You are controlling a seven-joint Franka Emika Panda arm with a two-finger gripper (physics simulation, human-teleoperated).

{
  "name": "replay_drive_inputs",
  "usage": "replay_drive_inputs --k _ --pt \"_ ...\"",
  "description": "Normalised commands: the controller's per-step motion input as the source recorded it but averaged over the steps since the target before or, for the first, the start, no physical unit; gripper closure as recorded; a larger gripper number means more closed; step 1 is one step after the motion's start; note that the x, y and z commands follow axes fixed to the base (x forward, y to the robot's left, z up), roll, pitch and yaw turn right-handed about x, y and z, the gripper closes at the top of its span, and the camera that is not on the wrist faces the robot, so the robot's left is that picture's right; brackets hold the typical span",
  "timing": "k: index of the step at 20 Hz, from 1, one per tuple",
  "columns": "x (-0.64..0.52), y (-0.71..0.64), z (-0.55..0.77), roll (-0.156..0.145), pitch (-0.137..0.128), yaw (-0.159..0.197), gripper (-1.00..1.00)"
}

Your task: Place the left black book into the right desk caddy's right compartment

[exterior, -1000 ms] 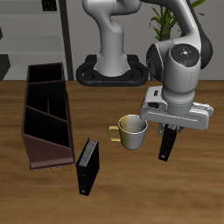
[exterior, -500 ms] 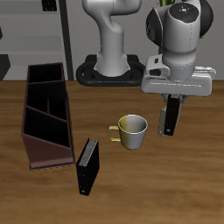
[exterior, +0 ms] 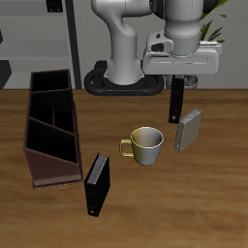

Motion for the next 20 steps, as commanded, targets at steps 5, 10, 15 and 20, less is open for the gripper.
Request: replay_drive_inputs --k 5,10,15,20 --pt "-0.52 -0.33 0.18 -0.023 -0.063 0.062 1.00" --pt "-0.41 -0.28 -0.02 -0.005 -0.035 0.009 1.00" --pt "-0.27 -0.33 -0.05 -0.027 0.001 -0.025 1.00" --pt "-0.39 -0.34 -0.03 -0.031 -0.027 -0.003 1.00"
